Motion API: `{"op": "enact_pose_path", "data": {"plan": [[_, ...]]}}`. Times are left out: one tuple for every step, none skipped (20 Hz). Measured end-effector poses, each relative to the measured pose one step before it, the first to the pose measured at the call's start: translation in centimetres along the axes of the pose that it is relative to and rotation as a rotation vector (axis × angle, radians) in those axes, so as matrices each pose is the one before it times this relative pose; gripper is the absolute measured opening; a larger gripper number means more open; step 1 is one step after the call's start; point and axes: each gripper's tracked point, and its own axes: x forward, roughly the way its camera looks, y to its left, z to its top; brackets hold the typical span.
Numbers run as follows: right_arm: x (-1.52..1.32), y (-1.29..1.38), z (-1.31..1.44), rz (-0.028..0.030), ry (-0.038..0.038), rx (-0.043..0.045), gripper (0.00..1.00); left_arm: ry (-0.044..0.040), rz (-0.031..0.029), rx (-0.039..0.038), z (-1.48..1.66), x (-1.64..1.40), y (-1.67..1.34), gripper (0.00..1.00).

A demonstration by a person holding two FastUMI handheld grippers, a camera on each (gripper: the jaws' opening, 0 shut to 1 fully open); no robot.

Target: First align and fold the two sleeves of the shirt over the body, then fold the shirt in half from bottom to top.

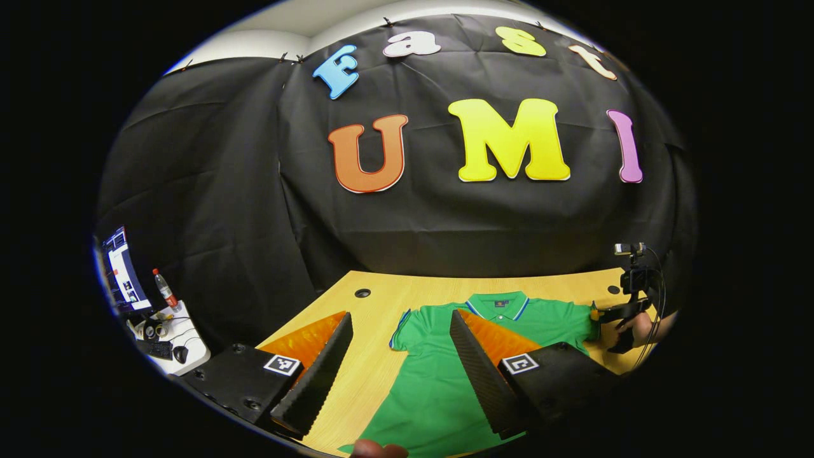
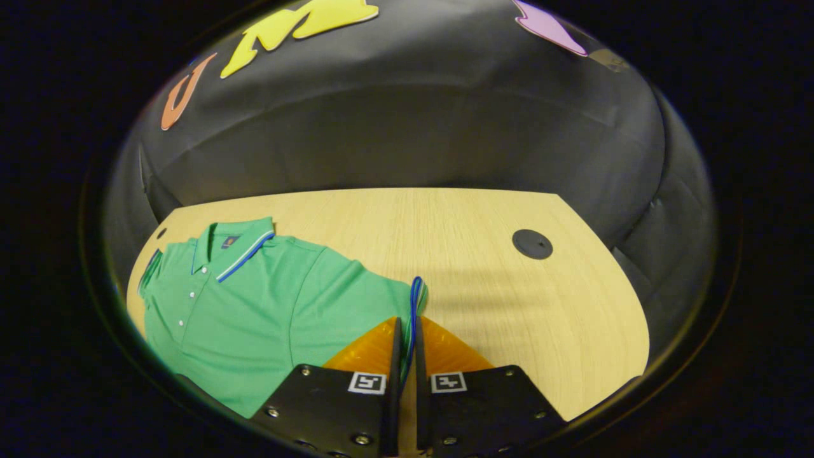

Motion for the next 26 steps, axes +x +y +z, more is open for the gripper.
{"op": "enact_pose_path", "data": {"plan": [[-0.131, 0.297, 0.204, 0.00669, -0.00522, -0.0017, 0.12, 0.00147, 0.00114, -0.00067, -0.062, -0.041, 0.143, 0.99], [0.052, 0.055, 0.006, -0.00401, 0.0015, -0.00085, 0.06, 0.00033, 0.001, -0.00225, 0.022, -0.017, 0.134, 0.99], [-0.053, -0.027, 0.051, -0.00208, 0.00254, -0.00374, 0.01, 0.00026, 0.00168, -0.00119, -0.158, -0.12, 0.055, 0.99], [-0.129, 0.095, 0.195, 0.00156, -0.00312, 0.0033, 0.01, 0.00259, 0.0021, -0.00005, -0.142, -0.032, 0.162, 0.99], [-0.209, 0.019, 0.237, -0.0036, -0.00464, 0.00267, 0.01, 0.001, 0.00119, -0.00025, -0.106, 0.093, 0.215, 0.99], [-0.183, -0.071, 0.438, -0.0032, -0.00971, 0.0032, 0.01, -0.0002, 0.0021, -0.00031, 0.006, -0.018, 0.198, 0.99], [-0.366, 0.052, 0.445, -0.0014, -0.01063, 0.004, 0.01, -0.00097, 0.00177, -0.00163, -0.021, -0.089, 0.218, 0.99], [-0.369, 0.085, 0.595, -0.00004, -0.01031, 0.00346, 0.01, -0.00137, 0.00299, -0.00268, 0.053, -0.072, 0.243, 0.99], [-0.432, 0.206, 0.515, -0.00083, -0.01194, 0.00182, 0.01, -0.00074, 0.0041, -0.00424, -0.026, 0.041, 0.293, 0.99], [-0.454, 0.45, 0.701, 0.00555, -0.01212, 0.00089, 0.01, 0.00033, 0.00417, -0.00515, -0.137, -0.022, 0.33, 0.99], [-0.537, 0.714, 0.675, 0.00935, -0.01298, -0.00156, 0.01, 0.00158, 0.00432, -0.00657, -0.109, 0.001, 0.221, 0.99], [-0.502, 0.894, 0.75, 0.01346, -0.01287, -0.00496, 0.01, 0.00186, 0.005, -0.00705, -0.102, 0.07, 0.216, 0.99], [-0.424, 0.917, 0.68, 0.01388, -0.015, -0.00906, 0.01, 0.00172, 0.0054, -0.0073, -0.006, -0.003, 0.188, 0.99], [-0.444, 1.085, 0.766, 0.01551, -0.01252, -0.01294, 0.01, 0.00242, 0.00375, -0.00744, -0.344, -0.045, 0.364, 0.99], [-0.415, 0.987, 0.586, 0.01261, -0.01044, -0.01377, 0.01, 0.00343, 0.00526, -0.00615, -0.099, -0.068, 0.39, 0.99], [-0.358, 1.079, 0.565, 0.0154, -0.00712, -0.01169, 0.01, 0.00315, 0.0067, -0.0065, -0.105, -0.134, 0.424, 0.99], [-0.268, 1.311, 0.518, 0.02056, -0.00626, -0.00728, 0.01, 0.0006, 0.00661, -0.00661, -0.155, -0.045, 0.351, 0.99], [-0.135, 1.197, 0.388, 0.01619, -0.0024, -0.00882, 0.01, -0.00154, 0.00698, -0.00752, -0.129, -0.092, 0.458, 0.99], [-0.072, 1.174, 0.164, 0.01659, -0.00093, -0.01102, 0.01, -0.00268, 0.00858, -0.00744, -0.052, -0.126, 0.453, 0.99], [0.044, 1.136, 0.131, 0.0147, 0.00139, -0.01094, 0.01, -0.00111, 0.00767, -0.00446, -0.021, -0.112, 0.405, 0.99], [0.156, 1.144, 0.047, 0.01544, 0.00267, -0.00754, 0.01, 0.00016, 0.00975, -0.00326, -0.115, -0.124, 0.43, 0.99], [0.217, 1.139, -0.1, 0.01468, 0.00672, -0.00516, 0.01, -0.0015, 0.01143, -0.00238, -0.009, -0.218, 0.559, 0.99], [0.376, 0.924, -0.268, 0.01087, 0.0098, 0.00092, 0.01, 0.00018, 0.01052, -0.00317, -0.041, -0.168, 0.65, 0.99], [0.394, 0.875, -0.305, 0.01072, 0.01115, 0.00883, 0.02, 0.00198, 0.01205, -0.0026, -0.129, -0.171, 0.667, 0.99], [0.369, 0.633, -0.262, 0.00416, 0.01202, 0.00738, 0.01, 0.00199, 0.01314, -0.00212, -0.298, -0.13, 0.74, 0.99], [0.397, 0.488, -0.316, -0.00113, 0.01202, -0.00029, 0.01, 0.00015, 0.01282, -0.00418, -0.155, -0.136, 0.679, 0.99]]}}
